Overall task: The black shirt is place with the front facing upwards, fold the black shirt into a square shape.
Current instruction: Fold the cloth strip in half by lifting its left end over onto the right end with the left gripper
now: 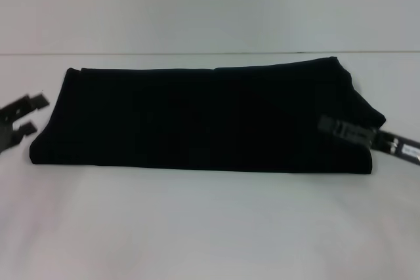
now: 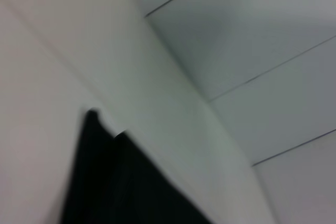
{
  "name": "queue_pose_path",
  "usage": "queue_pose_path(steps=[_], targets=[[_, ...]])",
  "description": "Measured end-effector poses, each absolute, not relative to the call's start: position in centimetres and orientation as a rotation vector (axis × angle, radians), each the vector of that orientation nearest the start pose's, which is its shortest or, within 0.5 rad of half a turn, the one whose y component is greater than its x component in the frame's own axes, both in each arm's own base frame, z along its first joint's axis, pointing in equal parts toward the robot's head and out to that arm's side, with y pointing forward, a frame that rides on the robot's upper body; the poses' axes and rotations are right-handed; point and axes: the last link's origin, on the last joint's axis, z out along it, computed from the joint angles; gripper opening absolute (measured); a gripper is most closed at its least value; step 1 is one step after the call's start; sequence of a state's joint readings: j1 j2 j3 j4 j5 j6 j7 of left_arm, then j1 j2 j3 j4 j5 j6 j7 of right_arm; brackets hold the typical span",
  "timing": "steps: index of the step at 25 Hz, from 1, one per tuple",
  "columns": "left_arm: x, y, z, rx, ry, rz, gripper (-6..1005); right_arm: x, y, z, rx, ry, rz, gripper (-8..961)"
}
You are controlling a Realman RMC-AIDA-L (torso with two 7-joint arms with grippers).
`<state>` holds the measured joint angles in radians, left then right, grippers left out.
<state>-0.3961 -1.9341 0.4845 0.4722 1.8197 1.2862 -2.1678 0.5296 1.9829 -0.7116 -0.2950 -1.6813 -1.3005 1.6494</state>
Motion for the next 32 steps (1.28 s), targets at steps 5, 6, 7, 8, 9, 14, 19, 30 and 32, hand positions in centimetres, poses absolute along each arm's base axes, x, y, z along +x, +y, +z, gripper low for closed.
queue_pose_path(steps=[5,6,7,8,9,14,19,30,32], targets=[[-37.8,32.1,7.9,2.107,2.611,1.228,886,31.7,33.6,-0.1,-2.266,1.435,0.84,900],[-37.9,32.0,7.9,2.076,2.633,1.214,886,31.8,33.5,-0.2,-2.273,1.44,0.826,899],[-38.0,32.0,7.9,2.055,2.646,1.208,886,31.9,33.4,-0.2,-2.278,1.443,0.817,899],[-38.0,32.0,7.9,2.047,2.651,1.204,886,32.0,33.3,-0.2,-2.286,1.444,0.803,899],[-38.0,32.0,7.9,2.043,2.655,1.2,886,32.0,33.3,-0.2,-2.293,1.443,0.792,899],[-38.2,32.5,8.1,1.958,2.727,1.197,887,32.3,33.4,0.2,-2.318,1.465,0.701,899],[-38.7,31.8,7.7,1.733,2.829,1.16,886,32.3,33.3,0.2,-2.319,1.485,0.684,900],[-38.9,32.3,6.3,1.552,2.906,1.186,887,32.4,33.3,0.4,-2.311,1.485,0.688,894],[-39.0,32.3,6.3,1.543,2.916,1.196,887,32.4,33.3,0.4,-2.311,1.484,0.687,894]])
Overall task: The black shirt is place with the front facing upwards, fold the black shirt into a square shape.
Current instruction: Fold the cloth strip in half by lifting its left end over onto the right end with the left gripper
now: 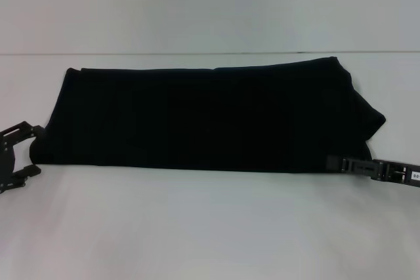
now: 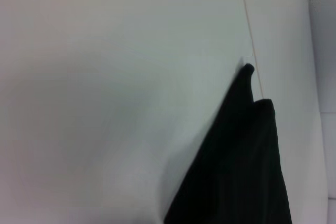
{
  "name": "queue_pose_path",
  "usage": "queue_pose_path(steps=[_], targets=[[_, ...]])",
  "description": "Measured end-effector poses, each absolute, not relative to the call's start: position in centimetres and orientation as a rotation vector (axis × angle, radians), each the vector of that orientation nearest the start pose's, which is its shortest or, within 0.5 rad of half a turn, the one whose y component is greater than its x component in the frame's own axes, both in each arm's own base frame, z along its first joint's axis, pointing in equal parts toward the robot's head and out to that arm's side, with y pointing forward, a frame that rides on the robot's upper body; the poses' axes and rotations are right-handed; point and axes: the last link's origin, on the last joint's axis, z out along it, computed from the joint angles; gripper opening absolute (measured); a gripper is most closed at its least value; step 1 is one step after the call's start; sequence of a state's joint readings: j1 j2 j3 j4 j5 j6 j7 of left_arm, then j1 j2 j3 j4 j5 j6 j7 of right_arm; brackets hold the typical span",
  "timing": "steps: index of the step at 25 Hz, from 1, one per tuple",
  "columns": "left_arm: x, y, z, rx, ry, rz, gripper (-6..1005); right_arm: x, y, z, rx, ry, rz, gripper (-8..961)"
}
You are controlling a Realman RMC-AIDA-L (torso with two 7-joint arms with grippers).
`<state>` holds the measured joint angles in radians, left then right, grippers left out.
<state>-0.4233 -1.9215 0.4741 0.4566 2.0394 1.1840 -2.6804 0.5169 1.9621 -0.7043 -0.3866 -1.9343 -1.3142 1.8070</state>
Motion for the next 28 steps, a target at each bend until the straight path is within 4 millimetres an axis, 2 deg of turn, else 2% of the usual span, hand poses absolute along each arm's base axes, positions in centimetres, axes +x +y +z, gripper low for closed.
queue_pose_path(steps=[9,28], targets=[[-39.54,32.51,6.43,1.527,2.958,1.219,886,32.24,33.47,0.35,-2.314,1.481,0.691,894],[-39.33,33.19,6.38,1.536,2.967,1.231,887,31.63,33.7,-0.1,-2.358,1.464,0.668,894]])
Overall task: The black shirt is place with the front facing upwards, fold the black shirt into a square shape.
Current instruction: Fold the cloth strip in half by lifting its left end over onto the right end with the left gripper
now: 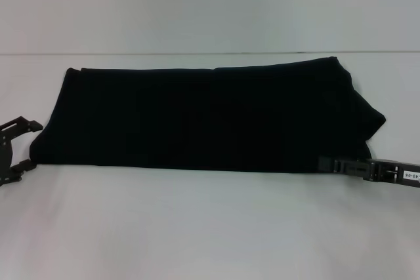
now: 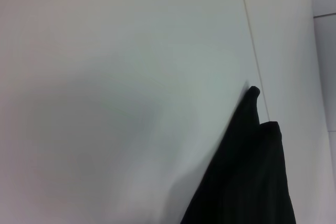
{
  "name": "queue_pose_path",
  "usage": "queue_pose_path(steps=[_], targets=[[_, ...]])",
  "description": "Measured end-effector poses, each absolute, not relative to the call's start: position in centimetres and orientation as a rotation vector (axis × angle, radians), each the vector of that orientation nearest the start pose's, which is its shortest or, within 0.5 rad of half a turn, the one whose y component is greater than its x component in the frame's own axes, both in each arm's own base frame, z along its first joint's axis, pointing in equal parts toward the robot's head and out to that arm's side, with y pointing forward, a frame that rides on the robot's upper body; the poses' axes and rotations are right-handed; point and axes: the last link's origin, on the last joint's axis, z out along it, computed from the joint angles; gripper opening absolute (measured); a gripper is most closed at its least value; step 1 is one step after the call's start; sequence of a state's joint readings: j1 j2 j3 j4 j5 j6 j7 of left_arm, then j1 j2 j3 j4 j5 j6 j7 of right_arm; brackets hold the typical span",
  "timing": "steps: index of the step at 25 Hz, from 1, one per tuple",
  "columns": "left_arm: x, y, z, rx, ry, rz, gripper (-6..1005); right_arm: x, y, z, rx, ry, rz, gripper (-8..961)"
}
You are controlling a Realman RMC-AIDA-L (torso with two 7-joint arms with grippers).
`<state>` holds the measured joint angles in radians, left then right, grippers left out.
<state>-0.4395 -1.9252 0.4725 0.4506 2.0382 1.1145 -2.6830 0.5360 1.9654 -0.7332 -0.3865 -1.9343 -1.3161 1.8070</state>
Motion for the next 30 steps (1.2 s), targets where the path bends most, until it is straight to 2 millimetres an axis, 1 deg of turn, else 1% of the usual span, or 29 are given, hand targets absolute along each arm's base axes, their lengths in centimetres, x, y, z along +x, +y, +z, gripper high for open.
queue_pose_path(steps=[9,17,21,28,30], targets=[[-38.8,34.0,5.8,1.542,2.963,1.228,886,31.5,33.8,-0.2,-2.361,1.461,0.67,894],[-38.0,35.1,5.6,1.582,2.947,1.221,887,31.3,33.9,-0.2,-2.365,1.457,0.671,894],[-37.5,35.8,5.4,1.626,2.938,1.204,886,31.2,34.0,-0.2,-2.367,1.454,0.671,894],[-37.3,36.1,5.1,1.694,2.938,1.162,886,31.1,34.2,-0.3,-2.368,1.45,0.672,894],[-37.2,36.2,5.1,1.746,2.92,1.16,885,31.0,34.2,-0.3,-2.369,1.449,0.672,894]])
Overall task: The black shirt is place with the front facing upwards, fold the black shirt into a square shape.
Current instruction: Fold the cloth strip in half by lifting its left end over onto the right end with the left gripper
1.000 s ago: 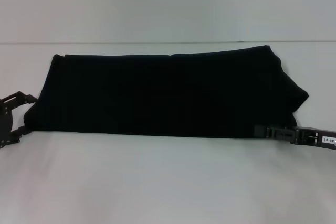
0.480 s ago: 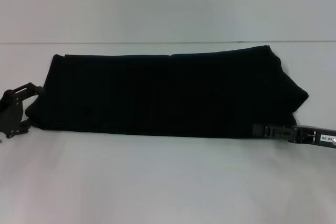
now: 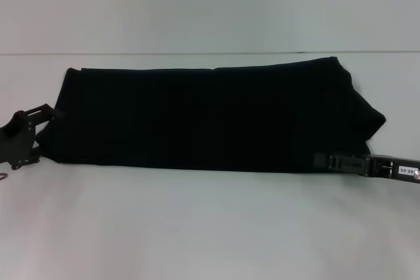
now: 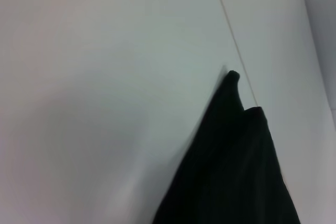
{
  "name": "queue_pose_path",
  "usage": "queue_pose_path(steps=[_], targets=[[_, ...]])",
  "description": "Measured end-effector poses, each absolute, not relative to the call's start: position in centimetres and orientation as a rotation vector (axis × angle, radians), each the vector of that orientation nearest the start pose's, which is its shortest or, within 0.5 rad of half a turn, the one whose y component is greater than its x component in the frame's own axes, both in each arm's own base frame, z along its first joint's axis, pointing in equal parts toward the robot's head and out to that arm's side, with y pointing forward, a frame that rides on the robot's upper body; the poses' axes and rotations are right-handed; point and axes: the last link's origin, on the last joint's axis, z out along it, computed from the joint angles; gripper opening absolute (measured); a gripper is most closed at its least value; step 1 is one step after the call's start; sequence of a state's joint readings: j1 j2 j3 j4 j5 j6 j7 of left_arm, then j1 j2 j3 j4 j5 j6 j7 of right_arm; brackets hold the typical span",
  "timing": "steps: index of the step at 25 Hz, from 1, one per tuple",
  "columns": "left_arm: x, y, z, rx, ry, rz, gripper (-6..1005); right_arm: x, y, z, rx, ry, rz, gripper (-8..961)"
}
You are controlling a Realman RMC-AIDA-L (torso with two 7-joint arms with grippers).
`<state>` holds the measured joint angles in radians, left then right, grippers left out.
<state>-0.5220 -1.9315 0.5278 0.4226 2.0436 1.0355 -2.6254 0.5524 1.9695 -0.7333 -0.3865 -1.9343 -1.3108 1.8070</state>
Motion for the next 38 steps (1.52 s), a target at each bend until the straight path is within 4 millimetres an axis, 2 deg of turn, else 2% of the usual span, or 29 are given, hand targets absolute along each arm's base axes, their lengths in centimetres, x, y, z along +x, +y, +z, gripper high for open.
queue_pose_path(steps=[4,6,12,23,28,38], targets=[[-37.0,36.5,5.1,1.833,2.901,1.126,883,31.0,34.2,-0.2,-2.369,1.448,0.677,894],[-37.0,36.6,5.1,1.865,2.904,1.096,704,31.0,34.3,-0.2,-2.368,1.448,0.68,894],[-36.9,36.8,4.9,1.904,2.911,1.067,474,30.9,34.4,-0.1,-2.363,1.444,0.688,894],[-36.9,36.9,4.8,1.94,2.91,1.047,225,30.8,34.5,0.1,-2.364,1.435,0.691,894],[-36.9,36.9,4.9,1.956,2.901,1.057,48,30.6,34.7,0.1,-2.368,1.429,0.696,895],[-38.1,36.8,6.6,1.974,2.918,1.198,46,30.4,34.7,-0.2,-2.373,1.43,0.701,895]])
